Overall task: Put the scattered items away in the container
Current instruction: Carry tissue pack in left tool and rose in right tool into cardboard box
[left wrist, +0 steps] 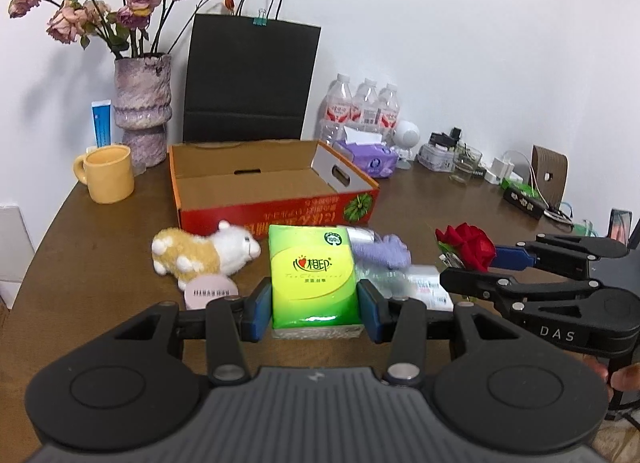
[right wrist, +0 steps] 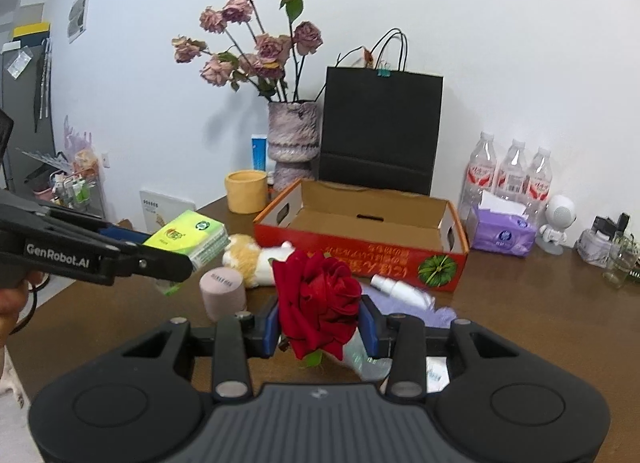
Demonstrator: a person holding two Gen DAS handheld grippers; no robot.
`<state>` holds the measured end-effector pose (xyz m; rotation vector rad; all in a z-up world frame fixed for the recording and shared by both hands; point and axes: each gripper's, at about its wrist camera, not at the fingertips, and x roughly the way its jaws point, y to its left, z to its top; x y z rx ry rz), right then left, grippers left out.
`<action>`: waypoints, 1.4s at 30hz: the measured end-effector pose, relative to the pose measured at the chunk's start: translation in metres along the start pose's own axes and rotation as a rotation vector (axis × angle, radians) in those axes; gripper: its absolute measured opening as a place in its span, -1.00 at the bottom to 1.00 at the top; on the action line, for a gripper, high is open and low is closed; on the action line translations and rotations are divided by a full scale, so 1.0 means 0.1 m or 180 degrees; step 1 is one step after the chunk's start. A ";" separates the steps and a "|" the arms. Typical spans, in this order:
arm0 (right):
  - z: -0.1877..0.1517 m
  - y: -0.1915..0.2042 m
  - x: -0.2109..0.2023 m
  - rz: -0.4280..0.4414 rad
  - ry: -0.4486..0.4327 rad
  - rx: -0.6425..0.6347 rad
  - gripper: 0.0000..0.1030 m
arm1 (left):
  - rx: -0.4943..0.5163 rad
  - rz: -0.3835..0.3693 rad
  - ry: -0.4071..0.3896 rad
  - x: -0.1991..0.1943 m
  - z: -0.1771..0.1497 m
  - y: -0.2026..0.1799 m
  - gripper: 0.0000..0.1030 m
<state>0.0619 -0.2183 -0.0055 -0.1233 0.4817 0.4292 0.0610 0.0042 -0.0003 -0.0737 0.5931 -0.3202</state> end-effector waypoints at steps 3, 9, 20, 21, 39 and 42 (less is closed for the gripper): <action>0.13 -0.06 0.05 -0.0035 -0.0014 -0.0008 -0.26 | 0.0026 0.0028 -0.0026 0.05 0.11 -0.03 -0.11; 0.37 -0.18 0.21 -0.0040 0.0069 0.0036 -0.26 | 0.0015 0.0051 -0.0003 0.21 0.32 -0.04 -0.11; 0.63 -0.38 0.73 -0.0047 0.0512 0.0135 -0.26 | -0.0054 0.0188 0.0216 0.65 0.53 0.01 -0.11; 0.65 -0.39 0.77 -0.0059 0.0546 0.0131 -0.26 | -0.0060 0.0203 0.0233 0.68 0.55 0.02 -0.11; 0.96 -0.69 1.62 -0.0264 0.0878 0.0263 -0.26 | -0.0073 0.0453 0.0457 1.35 1.03 0.22 -0.11; 1.04 -0.74 1.81 -0.0334 0.0883 0.0292 -0.26 | -0.0116 0.0521 0.0458 1.51 1.15 0.29 -0.11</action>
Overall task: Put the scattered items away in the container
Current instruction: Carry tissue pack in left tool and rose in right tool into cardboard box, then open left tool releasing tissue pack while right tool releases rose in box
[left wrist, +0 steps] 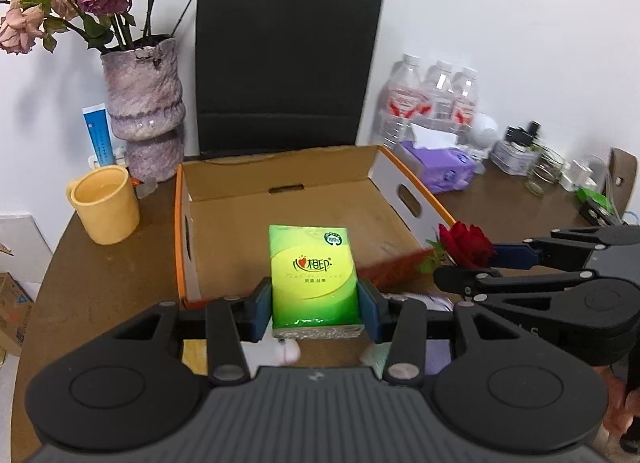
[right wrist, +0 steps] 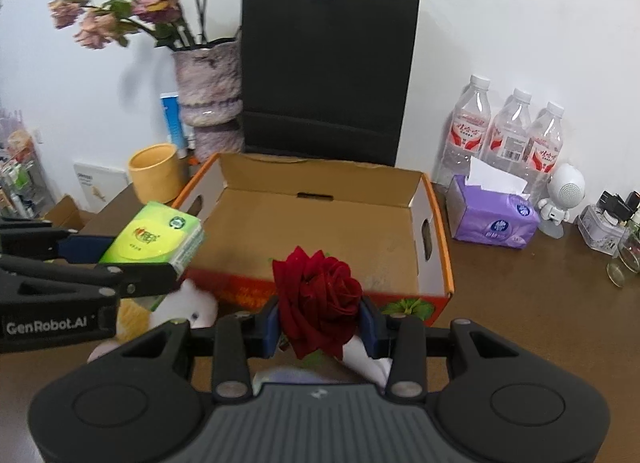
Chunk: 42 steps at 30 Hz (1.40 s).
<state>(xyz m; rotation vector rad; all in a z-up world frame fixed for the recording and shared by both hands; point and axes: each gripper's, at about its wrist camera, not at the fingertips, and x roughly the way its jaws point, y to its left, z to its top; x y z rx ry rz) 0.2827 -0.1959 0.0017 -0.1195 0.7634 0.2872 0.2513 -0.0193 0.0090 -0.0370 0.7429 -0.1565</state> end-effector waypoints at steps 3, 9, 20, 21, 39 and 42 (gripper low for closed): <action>0.13 -0.02 0.20 -0.0030 0.0049 0.0040 -0.26 | -0.0076 0.0055 0.0004 0.16 0.13 0.05 -0.11; 0.37 -0.07 0.68 -0.0101 0.0158 0.0117 -0.26 | -0.0305 0.0186 0.0082 0.59 0.34 0.14 -0.11; 0.60 -0.29 1.46 -0.0401 0.0327 0.0244 -0.26 | -0.0389 0.0509 0.0344 1.33 0.61 0.32 -0.11; 0.62 -0.31 1.53 -0.0413 0.0342 0.0254 -0.26 | -0.0398 0.0537 0.0373 1.41 0.62 0.33 -0.11; 0.72 -0.24 2.45 -0.0422 0.0665 0.0027 -0.26 | -0.0392 0.0719 0.0696 2.26 0.59 0.53 -0.11; 0.71 -0.25 2.53 -0.0435 0.0716 0.0040 -0.26 | -0.0384 0.0757 0.0730 2.28 0.62 0.52 -0.11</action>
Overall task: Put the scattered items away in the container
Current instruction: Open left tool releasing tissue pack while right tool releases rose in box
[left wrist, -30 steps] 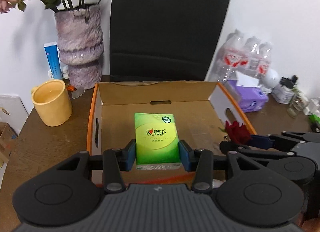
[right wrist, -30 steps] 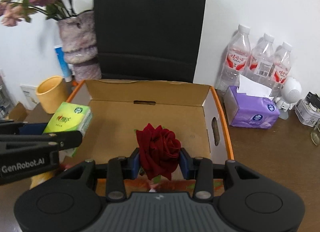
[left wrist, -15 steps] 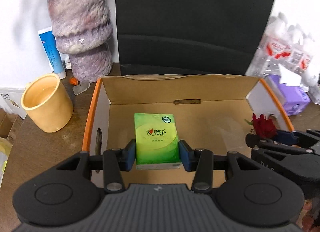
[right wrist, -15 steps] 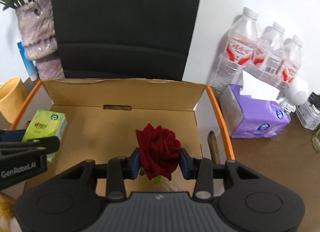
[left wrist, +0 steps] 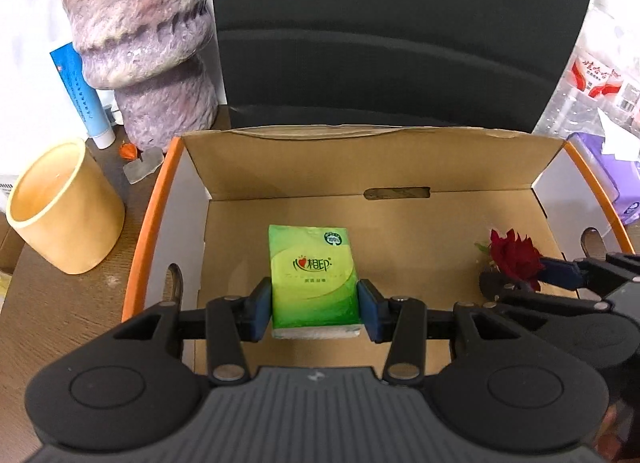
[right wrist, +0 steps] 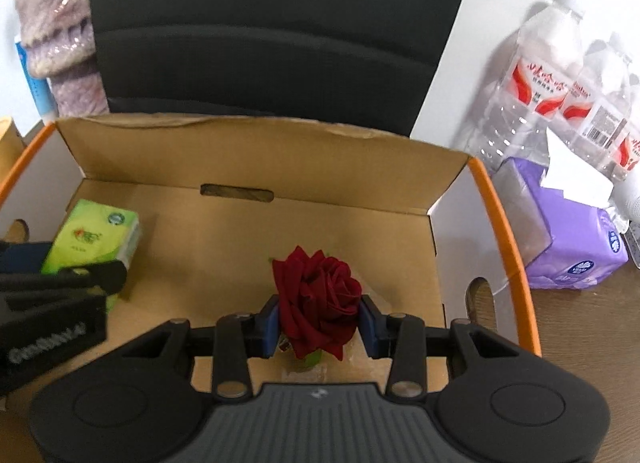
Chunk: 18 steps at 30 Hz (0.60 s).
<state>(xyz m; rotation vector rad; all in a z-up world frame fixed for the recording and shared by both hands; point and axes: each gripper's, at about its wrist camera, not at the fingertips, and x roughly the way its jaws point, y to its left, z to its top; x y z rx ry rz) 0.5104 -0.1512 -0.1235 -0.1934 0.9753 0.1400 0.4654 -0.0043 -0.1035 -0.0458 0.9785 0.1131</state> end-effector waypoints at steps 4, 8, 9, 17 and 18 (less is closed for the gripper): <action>0.03 0.01 0.01 -0.0018 0.0004 -0.0009 -0.25 | 0.0044 0.0116 0.0076 0.08 0.03 -0.03 -0.10; 0.04 0.01 0.03 -0.0058 0.0057 0.0009 -0.24 | 0.0053 0.0215 0.0125 0.13 0.05 -0.05 -0.09; 0.06 0.01 0.03 -0.0058 0.0065 0.0021 -0.24 | 0.0044 0.0231 0.0138 0.14 0.05 -0.05 -0.09; 0.12 -0.01 0.07 -0.0202 0.0113 0.0086 -0.20 | -0.0008 0.0333 0.0177 0.16 0.06 -0.04 0.07; 0.11 -0.01 0.06 -0.0196 0.0111 0.0085 -0.14 | -0.0010 0.0342 0.0151 0.15 0.06 -0.05 0.13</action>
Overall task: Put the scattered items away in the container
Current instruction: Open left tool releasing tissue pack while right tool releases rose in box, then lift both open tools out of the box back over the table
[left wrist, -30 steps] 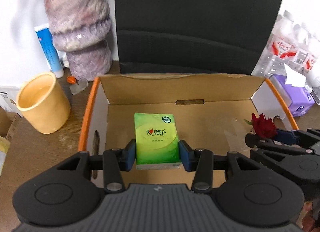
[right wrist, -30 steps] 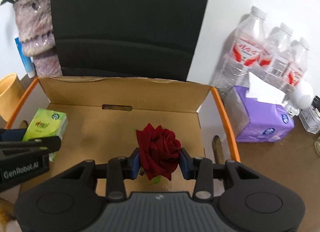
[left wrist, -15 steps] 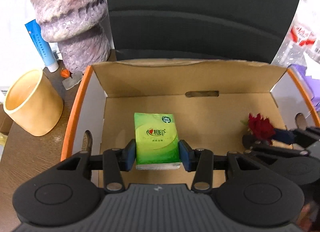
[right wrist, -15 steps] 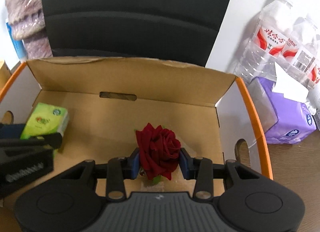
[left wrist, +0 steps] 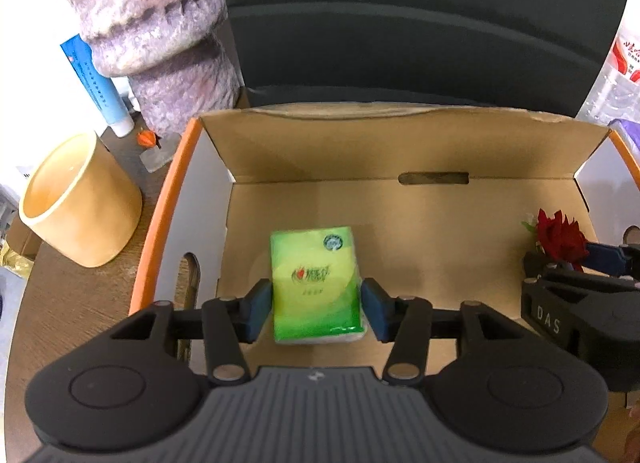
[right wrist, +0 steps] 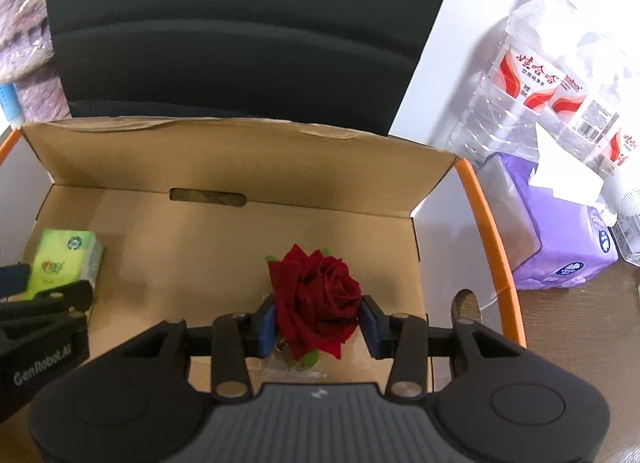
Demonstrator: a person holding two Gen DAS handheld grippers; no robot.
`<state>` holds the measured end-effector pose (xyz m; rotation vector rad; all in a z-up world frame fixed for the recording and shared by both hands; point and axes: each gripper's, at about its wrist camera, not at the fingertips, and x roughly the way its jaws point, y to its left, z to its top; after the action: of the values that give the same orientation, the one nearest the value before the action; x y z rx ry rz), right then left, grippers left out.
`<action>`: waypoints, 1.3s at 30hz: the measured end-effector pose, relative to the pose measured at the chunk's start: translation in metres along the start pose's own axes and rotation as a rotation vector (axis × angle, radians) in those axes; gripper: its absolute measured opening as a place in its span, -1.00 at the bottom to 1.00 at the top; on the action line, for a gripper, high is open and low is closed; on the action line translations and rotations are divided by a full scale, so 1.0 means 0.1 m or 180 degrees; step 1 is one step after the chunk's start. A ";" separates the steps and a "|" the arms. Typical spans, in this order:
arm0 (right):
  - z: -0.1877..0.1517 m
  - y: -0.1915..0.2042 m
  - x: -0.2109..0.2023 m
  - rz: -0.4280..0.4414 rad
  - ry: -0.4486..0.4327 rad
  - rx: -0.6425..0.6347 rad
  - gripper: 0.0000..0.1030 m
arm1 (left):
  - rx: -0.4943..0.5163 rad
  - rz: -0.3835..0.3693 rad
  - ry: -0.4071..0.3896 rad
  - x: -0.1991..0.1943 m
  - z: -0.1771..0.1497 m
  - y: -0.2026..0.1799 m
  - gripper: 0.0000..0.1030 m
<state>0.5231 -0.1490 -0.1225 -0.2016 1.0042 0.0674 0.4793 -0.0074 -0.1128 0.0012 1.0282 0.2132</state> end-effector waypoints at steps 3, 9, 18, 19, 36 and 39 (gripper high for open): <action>0.00 -0.04 -0.01 0.0070 -0.0007 0.0058 0.33 | 0.0014 0.0008 -0.0043 -0.01 -0.01 -0.02 0.44; 0.00 -0.12 -0.08 0.0158 -0.0068 0.0165 0.53 | -0.0046 0.0010 -0.0103 -0.08 -0.01 0.00 0.69; -0.07 -0.26 -0.30 0.0281 -0.0181 0.0277 0.76 | -0.0050 -0.0051 -0.0298 -0.46 -0.02 0.06 1.00; -0.08 -0.26 -0.33 0.0287 -0.0187 0.0287 0.77 | -0.0054 -0.0063 -0.0305 -0.50 -0.03 0.06 1.00; -0.28 -0.27 -0.90 0.0371 -0.0307 0.0264 1.00 | -0.0101 -0.0229 -0.0399 -1.03 -0.28 0.29 1.00; -0.32 -0.24 -1.04 0.0366 -0.0336 0.0257 1.00 | -0.0139 -0.0206 -0.0418 -1.14 -0.34 0.35 1.00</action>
<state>0.4444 -0.1746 -0.0476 -0.0657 0.9110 0.1408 0.3878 0.0033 -0.0303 -0.0570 0.8913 0.1742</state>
